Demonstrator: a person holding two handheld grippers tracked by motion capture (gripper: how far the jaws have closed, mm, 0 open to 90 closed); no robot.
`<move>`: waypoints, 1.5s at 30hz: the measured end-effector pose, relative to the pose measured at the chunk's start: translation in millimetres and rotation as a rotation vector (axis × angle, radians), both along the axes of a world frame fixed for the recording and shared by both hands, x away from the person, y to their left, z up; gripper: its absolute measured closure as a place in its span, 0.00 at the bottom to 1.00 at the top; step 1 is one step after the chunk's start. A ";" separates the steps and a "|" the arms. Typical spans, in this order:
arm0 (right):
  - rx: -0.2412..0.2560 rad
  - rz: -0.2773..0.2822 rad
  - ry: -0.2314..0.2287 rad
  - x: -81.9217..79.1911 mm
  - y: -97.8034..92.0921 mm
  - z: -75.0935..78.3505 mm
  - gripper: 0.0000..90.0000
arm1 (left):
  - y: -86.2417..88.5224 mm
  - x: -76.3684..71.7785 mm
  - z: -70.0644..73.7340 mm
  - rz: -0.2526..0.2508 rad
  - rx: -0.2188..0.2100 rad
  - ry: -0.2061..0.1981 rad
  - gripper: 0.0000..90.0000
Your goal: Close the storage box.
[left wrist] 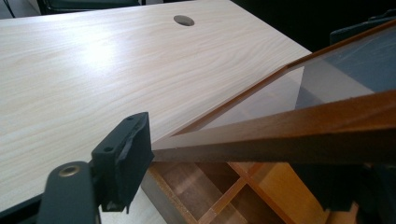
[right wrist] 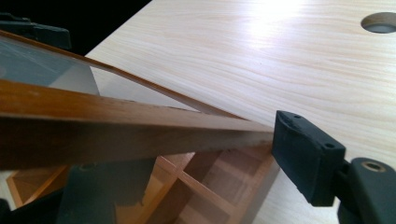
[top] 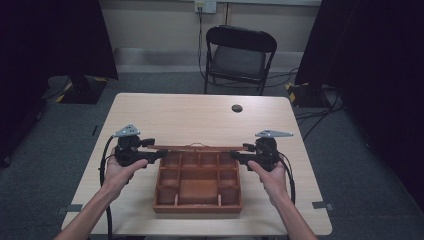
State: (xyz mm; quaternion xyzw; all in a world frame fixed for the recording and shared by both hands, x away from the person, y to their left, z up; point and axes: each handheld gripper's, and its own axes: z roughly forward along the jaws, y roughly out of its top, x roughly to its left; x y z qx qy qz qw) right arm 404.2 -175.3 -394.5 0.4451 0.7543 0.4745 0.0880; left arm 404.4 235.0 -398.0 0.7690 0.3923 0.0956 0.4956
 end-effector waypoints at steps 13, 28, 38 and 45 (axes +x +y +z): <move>-0.051 -0.050 0.035 -2.9 -31.4 -5.8 0.35 | 0.6 -5.6 -1.7 -0.001 0.015 -0.001 0.25; -0.005 -0.049 0.000 -1.6 -32.0 25.7 0.39 | -0.6 -10.4 -4.8 -0.011 0.041 0.005 0.23; 0.080 0.151 -0.075 3.2 7.8 73.8 0.49 | -0.4 -13.6 -9.6 -0.029 0.062 0.002 0.22; 0.075 0.353 -0.010 -3.9 48.2 75.4 0.64 | -0.9 -12.7 -12.2 -0.029 0.096 -0.010 0.20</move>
